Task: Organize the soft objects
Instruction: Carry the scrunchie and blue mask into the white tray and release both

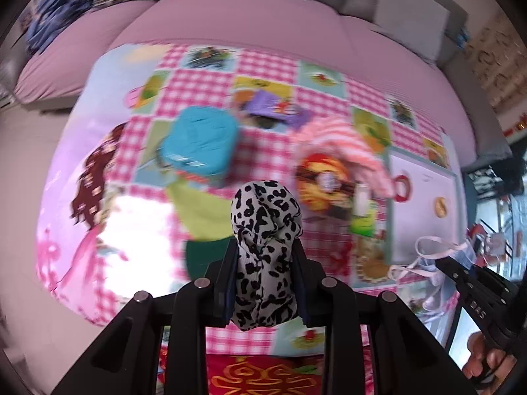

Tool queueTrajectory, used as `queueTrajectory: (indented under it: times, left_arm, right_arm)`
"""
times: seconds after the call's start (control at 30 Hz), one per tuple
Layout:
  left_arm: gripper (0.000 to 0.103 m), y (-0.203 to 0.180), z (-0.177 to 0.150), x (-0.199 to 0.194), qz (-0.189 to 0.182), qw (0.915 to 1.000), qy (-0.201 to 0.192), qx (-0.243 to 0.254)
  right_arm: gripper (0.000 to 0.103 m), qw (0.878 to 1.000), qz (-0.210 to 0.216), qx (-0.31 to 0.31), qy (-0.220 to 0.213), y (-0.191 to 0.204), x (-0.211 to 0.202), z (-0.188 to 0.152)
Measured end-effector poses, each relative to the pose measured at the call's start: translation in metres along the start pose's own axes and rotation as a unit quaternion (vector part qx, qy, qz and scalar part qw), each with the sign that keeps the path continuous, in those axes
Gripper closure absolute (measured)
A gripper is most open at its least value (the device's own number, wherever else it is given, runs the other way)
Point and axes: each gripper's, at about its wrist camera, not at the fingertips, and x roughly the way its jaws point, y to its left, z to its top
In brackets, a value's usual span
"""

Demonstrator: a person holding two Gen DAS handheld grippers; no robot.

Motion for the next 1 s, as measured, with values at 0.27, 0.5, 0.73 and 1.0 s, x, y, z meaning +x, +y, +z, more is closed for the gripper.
queueTrajectory:
  times: [0.27, 0.5, 0.73, 1.0]
  left_arm:
    - [0.073, -0.078, 0.01, 0.012, -0.021, 0.9984, -0.006, 0.053]
    - [0.073, -0.147, 0.015, 0.038, -0.046, 0.9938, -0.003, 0.101]
    - [0.072, -0.194, 0.014, 0.084, -0.058, 0.9894, 0.023, 0.131]
    - [0.072, -0.234, 0.015, 0.138, -0.065, 0.9833, 0.053, 0.162]
  right_arm:
    - [0.09, 0.998, -0.024, 0.052, -0.002, -0.081, 0.003, -0.005]
    - [0.09, 0.995, -0.036, 0.094, 0.008, -0.144, 0.019, -0.006]
    - [0.09, 0.991, -0.038, 0.125, 0.03, -0.189, 0.05, -0.004]
    - [0.089, 0.988, -0.03, 0.144, 0.043, -0.216, 0.082, 0.009]
